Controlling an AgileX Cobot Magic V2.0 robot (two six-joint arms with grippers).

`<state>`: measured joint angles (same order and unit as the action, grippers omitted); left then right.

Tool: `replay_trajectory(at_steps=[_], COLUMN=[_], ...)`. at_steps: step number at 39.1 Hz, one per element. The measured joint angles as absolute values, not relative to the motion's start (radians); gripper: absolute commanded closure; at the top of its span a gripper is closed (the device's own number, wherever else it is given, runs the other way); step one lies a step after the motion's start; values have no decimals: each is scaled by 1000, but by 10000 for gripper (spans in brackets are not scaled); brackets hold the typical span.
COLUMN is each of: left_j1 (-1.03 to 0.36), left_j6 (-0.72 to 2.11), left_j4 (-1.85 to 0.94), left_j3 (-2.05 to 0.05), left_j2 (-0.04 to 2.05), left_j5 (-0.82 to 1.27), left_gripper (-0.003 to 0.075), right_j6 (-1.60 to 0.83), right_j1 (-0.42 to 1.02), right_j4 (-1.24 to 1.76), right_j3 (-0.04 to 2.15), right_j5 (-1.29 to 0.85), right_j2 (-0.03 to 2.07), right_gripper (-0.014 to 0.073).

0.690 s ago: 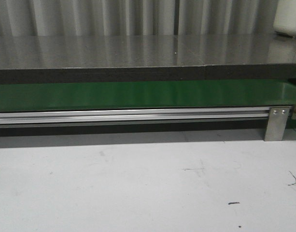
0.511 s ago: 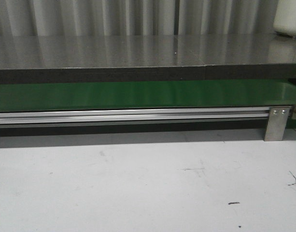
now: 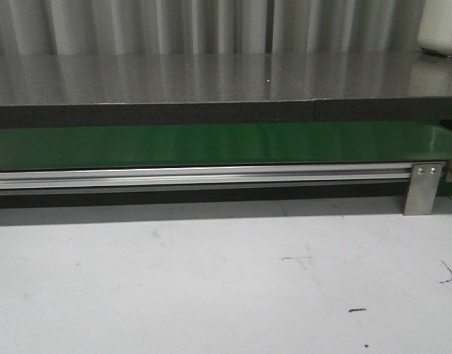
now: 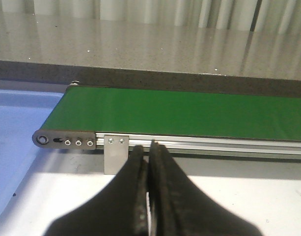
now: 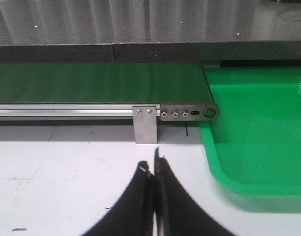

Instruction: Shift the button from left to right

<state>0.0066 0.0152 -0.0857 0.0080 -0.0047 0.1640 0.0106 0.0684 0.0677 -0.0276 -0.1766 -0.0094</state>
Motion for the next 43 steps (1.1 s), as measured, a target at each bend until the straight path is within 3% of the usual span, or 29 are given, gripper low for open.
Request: replay_trajectory(at_steps=[16,27,33,43], left_j1=[7,7,7,7], left_j6=[15,15,15,15], left_j4=[-86,-86,-86,29], left_j3=[8,-7,-184,-480], left_j2=[-5,-5,9,274], left_j5=[134,-250,-91,325], left_gripper=[741,741,741,741], right_j6=[11,11,11,11], right_j1=[68,68,68,68], right_j4=[68,68,68,68], right_j3=[-28,89,304,540], right_j5=[-163,-157,-299,-396], right_j2=[-9,-9,50,365], right_gripper=[662,661,661,661])
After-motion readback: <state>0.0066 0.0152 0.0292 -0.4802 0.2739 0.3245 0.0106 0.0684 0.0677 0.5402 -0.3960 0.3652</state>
